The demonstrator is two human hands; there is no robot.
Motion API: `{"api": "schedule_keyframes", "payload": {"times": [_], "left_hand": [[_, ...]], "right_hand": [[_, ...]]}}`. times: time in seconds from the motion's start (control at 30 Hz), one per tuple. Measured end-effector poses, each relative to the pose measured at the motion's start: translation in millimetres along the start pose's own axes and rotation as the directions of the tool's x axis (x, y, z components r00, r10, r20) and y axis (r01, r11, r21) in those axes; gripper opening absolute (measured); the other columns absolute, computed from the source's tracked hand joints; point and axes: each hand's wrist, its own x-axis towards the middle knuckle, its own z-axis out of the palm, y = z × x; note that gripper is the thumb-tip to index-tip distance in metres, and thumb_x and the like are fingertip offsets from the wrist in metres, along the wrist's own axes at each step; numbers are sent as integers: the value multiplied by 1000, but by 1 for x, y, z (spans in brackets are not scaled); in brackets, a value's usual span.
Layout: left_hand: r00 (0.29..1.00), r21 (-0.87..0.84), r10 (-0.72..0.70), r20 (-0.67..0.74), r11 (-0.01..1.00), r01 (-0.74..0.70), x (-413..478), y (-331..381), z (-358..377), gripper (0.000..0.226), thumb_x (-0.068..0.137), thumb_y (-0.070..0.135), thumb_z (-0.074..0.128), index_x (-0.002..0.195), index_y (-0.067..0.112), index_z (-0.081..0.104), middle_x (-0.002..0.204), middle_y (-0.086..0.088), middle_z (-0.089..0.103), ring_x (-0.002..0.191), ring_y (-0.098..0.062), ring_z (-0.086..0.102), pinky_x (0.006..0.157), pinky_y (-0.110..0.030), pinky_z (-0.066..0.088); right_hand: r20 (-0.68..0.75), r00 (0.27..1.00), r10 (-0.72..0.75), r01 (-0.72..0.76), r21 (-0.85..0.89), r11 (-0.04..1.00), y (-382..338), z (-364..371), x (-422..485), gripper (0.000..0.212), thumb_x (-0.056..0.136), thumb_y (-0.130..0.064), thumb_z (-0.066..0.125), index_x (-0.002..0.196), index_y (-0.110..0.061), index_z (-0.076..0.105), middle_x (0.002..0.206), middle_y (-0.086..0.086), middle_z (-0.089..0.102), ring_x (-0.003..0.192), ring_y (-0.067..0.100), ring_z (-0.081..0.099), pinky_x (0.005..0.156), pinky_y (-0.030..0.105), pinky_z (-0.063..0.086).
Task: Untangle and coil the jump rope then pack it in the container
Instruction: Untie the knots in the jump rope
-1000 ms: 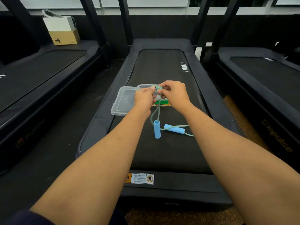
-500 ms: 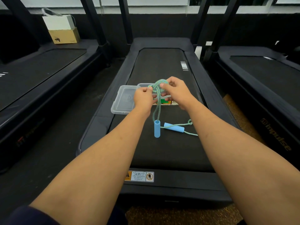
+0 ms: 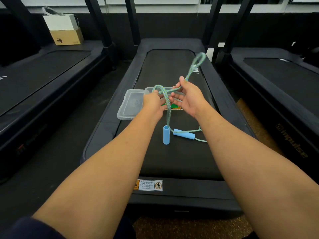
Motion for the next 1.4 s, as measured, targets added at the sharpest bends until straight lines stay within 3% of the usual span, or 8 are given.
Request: {"api": "schedule_keyframes", "payload": {"times": [0.27,0.5,0.6,0.97,1.07,1.17,1.27,1.4], "left_hand": [[992,73,-80,100,995,72,-8,5,8,34,109,24,30,95,4,55,69,-7,60,54,-19,57,58,-32,52],[954,-409,-93,286,888,209,-9,22,0,32,97,24,39,86,2,59,73,-4,52,60,-16,46,69,-30,40],[984,-546,-41,171,828,130,0,30,-14,29,103,24,39,77,13,41,65,1,37,47,-13,30,59,-28,32],[951,-698,-99,-294,701,-143,39,55,-82,23,103,21,40,84,10,46,60,1,29,41,-15,25,46,-26,27],[956,-566,-43,-289,814,-134,42,57,-82,42,100,32,47,142,28,45,117,-6,58,87,-22,57,74,-34,52],[974,5,56,-217,998,-56,29,44,-55,77,96,54,51,156,40,5,165,1,10,147,-29,24,115,-58,26],[995,447,71,70,889,-95,6,25,-19,86,90,72,43,156,21,24,162,-3,27,147,-22,28,116,-45,23],[939,435,-43,341,893,-116,-4,1,-6,68,92,67,45,126,10,59,121,-10,69,114,-24,65,110,-42,41]], "right_hand": [[-104,995,-10,-11,-203,979,-6,-6,7,41,101,-55,43,102,-22,68,102,5,65,81,21,64,73,38,52],[325,875,358,-170,-488,856,9,-4,-8,47,90,-60,58,107,-16,64,81,7,62,60,15,56,59,28,47],[263,929,261,-101,-499,861,4,-13,-1,26,101,-36,57,95,-12,65,57,-5,35,46,7,24,47,21,20],[-8,1000,6,-9,-346,938,-21,-56,9,28,105,-32,50,83,-15,57,49,-9,32,41,6,21,44,22,17],[-66,998,-7,-9,-242,970,-28,-48,14,29,106,-28,45,82,-15,54,48,-7,31,41,8,19,45,24,18],[-16,999,30,-33,-199,979,-29,-25,16,27,107,-22,41,89,-11,57,53,-4,36,43,9,27,48,24,28],[75,995,62,-41,-254,966,-21,7,15,21,103,-14,45,94,-8,62,62,3,55,54,15,50,64,32,50],[52,997,62,-37,-389,921,-14,38,4,19,95,-9,53,97,-7,72,78,7,67,58,16,64,51,24,53]]}}
